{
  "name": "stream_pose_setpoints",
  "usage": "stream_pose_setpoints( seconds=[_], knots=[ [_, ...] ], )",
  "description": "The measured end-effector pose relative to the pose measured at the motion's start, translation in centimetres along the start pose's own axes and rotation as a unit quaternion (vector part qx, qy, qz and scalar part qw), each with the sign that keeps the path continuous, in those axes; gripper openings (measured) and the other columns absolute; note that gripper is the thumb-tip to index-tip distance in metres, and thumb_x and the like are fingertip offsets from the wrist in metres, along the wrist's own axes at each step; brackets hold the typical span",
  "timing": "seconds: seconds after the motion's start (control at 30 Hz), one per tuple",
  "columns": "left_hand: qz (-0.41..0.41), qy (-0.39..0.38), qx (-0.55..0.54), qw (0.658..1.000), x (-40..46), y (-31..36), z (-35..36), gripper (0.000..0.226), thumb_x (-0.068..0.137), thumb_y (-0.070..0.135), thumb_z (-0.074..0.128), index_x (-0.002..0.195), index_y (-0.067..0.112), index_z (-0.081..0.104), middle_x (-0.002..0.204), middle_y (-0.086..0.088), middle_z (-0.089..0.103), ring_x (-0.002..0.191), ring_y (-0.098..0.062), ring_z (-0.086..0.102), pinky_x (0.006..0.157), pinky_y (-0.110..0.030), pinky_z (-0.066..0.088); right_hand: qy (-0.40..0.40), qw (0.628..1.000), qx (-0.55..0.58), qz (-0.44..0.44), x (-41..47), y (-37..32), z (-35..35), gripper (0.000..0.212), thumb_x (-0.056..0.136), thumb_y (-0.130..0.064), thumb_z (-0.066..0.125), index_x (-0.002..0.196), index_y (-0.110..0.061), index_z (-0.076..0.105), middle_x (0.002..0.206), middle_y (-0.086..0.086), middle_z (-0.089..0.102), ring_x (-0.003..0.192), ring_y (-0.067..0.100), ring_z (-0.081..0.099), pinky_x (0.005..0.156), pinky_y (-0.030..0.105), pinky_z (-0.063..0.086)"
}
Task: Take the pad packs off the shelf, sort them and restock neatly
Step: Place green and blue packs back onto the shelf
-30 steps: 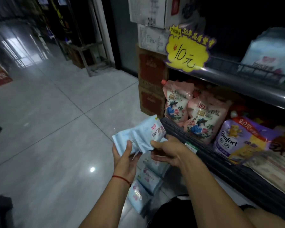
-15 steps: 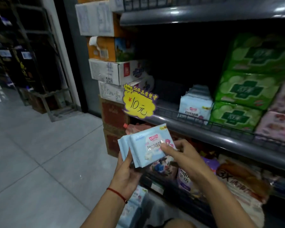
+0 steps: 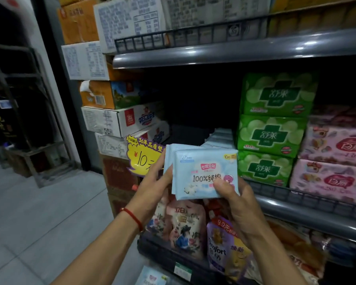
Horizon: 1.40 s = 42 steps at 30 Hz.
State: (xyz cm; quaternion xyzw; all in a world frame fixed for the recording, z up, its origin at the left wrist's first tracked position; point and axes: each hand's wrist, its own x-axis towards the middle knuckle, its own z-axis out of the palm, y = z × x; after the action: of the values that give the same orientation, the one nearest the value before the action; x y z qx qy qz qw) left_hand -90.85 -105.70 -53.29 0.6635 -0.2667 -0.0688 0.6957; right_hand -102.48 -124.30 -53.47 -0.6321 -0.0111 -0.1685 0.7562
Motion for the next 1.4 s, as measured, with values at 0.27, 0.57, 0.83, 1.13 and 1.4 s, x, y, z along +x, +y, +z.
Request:
stream_pose_setpoints(
  seconds=[0.27, 0.57, 0.83, 1.13, 1.4],
  knots=[
    [0.068, -0.188, 0.129, 0.971, 2.1, 3.5, 1.2, 0.092, 0.077, 0.020, 0.088, 0.150, 0.015, 0.033, 0.137, 0.001, 0.064, 0.125, -0.016, 0.063, 0.093, -0.029, 0.056, -0.022, 0.993, -0.077, -0.087, 2.3, -1.2, -0.8, 0.067, 0.084, -0.020, 0.084, 0.142, -0.030, 0.051, 0.125, -0.006, 0.072, 0.110, 0.014, 0.072, 0.082, 0.029, 0.061],
    [0.075, -0.190, 0.117, 0.972, 11.6, 4.4, 1.0, 0.130, 0.076, -0.003, 0.085, 0.158, 0.044, -0.005, 0.152, 0.008, 0.049, 0.130, -0.019, 0.059, 0.102, -0.045, 0.053, 0.061, 0.941, -0.322, -0.088, 9.5, -2.5, -2.7, 0.078, 0.071, -0.068, 0.077, 0.140, -0.057, 0.045, 0.132, -0.013, 0.049, 0.128, 0.009, 0.049, 0.102, 0.034, 0.049],
    [0.024, -0.180, 0.098, 0.978, 17.5, 0.9, 2.6, 0.095, 0.071, -0.010, 0.085, 0.140, 0.033, 0.037, 0.133, -0.019, 0.058, 0.113, -0.036, 0.067, 0.092, -0.048, 0.059, 0.217, 0.832, -0.506, -0.073, 10.3, -1.4, -1.9, 0.083, 0.083, -0.064, 0.069, 0.151, -0.028, 0.040, 0.135, -0.009, 0.056, 0.127, 0.017, 0.043, 0.106, 0.040, 0.045],
    [0.001, -0.207, 0.065, 0.976, 21.2, 0.5, 4.6, 0.120, 0.074, -0.016, 0.079, 0.153, 0.045, 0.013, 0.132, -0.009, 0.066, 0.117, -0.024, 0.067, 0.098, -0.047, 0.056, 0.290, 0.834, -0.457, -0.107, 7.1, 2.5, -2.5, 0.038, 0.087, -0.029, 0.076, 0.122, -0.031, 0.061, 0.118, -0.011, 0.057, 0.104, 0.018, 0.059, 0.081, 0.030, 0.042],
    [-0.013, -0.179, 0.053, 0.982, 22.0, -0.1, 5.1, 0.124, 0.074, -0.013, 0.080, 0.161, 0.034, 0.005, 0.127, -0.008, 0.069, 0.112, -0.022, 0.070, 0.093, -0.042, 0.059, 0.257, 0.850, -0.448, -0.101, 6.3, 3.0, -1.7, 0.028, 0.092, -0.031, 0.069, 0.117, -0.037, 0.059, 0.115, -0.017, 0.054, 0.102, 0.008, 0.059, 0.081, 0.029, 0.047]
  ],
)
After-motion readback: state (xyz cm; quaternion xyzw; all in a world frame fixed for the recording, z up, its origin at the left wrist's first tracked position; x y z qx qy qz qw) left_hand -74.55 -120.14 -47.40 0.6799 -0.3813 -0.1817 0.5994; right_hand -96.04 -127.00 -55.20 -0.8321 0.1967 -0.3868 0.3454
